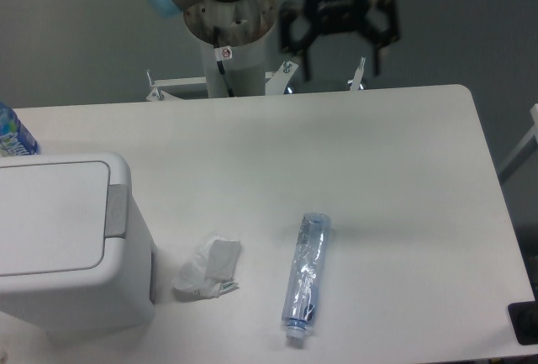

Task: Open the trash can
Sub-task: 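Move the open gripper down over the white trash can lid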

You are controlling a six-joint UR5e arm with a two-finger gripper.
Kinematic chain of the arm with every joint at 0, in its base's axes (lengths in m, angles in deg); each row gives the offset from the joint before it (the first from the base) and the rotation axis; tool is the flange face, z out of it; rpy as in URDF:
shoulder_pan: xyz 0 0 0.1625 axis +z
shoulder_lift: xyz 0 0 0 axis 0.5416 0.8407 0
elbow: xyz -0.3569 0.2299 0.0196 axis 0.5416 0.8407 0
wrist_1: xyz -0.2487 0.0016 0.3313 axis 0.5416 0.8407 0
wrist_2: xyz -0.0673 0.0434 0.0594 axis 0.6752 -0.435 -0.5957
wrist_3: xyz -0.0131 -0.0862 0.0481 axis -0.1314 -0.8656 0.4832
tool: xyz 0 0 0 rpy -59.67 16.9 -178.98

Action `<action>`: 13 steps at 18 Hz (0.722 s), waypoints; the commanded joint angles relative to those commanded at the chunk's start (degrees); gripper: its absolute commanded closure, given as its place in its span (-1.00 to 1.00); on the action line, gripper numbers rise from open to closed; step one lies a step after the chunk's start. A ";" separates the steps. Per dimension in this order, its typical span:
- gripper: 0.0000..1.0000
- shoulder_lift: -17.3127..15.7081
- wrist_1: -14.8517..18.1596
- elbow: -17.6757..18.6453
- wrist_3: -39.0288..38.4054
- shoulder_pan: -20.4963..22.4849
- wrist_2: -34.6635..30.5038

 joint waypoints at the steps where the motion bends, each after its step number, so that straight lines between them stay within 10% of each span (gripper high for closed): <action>1: -1.00 1.58 -1.15 -0.88 -1.40 -1.85 0.00; 13: -1.00 11.09 -5.29 -7.66 -22.85 -10.12 0.00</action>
